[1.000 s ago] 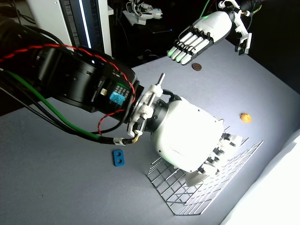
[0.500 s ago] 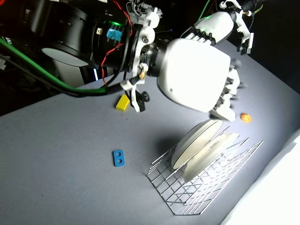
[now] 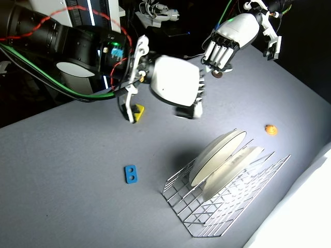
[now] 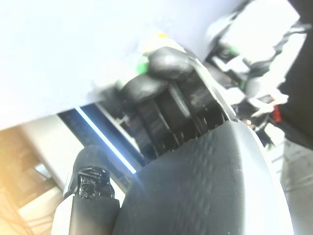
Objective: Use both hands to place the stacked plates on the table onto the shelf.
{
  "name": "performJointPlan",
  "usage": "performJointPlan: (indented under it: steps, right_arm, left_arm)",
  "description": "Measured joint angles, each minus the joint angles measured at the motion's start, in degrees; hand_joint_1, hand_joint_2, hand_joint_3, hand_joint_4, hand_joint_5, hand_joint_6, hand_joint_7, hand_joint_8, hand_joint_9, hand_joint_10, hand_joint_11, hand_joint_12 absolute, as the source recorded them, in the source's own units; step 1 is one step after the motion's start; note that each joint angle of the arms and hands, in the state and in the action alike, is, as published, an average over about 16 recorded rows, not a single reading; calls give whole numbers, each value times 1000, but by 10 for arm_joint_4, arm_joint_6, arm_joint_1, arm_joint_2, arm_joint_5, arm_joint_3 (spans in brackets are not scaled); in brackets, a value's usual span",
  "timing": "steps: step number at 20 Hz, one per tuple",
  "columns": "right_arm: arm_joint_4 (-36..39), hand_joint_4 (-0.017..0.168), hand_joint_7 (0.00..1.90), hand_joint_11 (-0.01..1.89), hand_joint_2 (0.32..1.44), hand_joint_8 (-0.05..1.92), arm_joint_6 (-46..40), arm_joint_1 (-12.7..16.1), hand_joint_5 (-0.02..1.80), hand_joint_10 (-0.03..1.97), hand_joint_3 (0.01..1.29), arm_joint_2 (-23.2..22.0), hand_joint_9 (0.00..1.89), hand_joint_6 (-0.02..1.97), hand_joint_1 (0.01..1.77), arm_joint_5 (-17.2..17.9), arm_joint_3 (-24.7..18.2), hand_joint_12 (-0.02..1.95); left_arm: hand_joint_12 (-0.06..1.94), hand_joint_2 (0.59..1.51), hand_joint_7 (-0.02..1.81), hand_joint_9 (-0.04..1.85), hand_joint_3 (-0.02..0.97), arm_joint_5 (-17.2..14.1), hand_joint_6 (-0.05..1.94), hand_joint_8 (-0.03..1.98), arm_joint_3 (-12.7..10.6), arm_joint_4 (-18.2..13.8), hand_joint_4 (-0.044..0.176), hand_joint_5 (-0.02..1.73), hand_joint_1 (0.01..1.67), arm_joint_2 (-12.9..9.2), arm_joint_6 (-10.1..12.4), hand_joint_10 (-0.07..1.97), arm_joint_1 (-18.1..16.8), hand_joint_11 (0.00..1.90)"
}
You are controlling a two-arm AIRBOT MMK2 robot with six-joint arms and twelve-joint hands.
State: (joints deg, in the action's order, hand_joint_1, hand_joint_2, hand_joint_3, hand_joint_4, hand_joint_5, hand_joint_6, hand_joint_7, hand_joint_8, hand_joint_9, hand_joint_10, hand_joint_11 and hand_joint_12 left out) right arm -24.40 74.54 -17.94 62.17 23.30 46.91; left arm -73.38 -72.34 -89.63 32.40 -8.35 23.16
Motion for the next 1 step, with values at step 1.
performJointPlan:
  steps: [1]
  right_arm:
    - [0,1,1294,1123,1158,927,7,-7,1166,1191,13,0,1259,974,332,6,-5,1623]
  left_arm:
    - [1698,1285,1051,952,5,0,960,1061,0,0,7,886,72,0,0,1227,0,716]
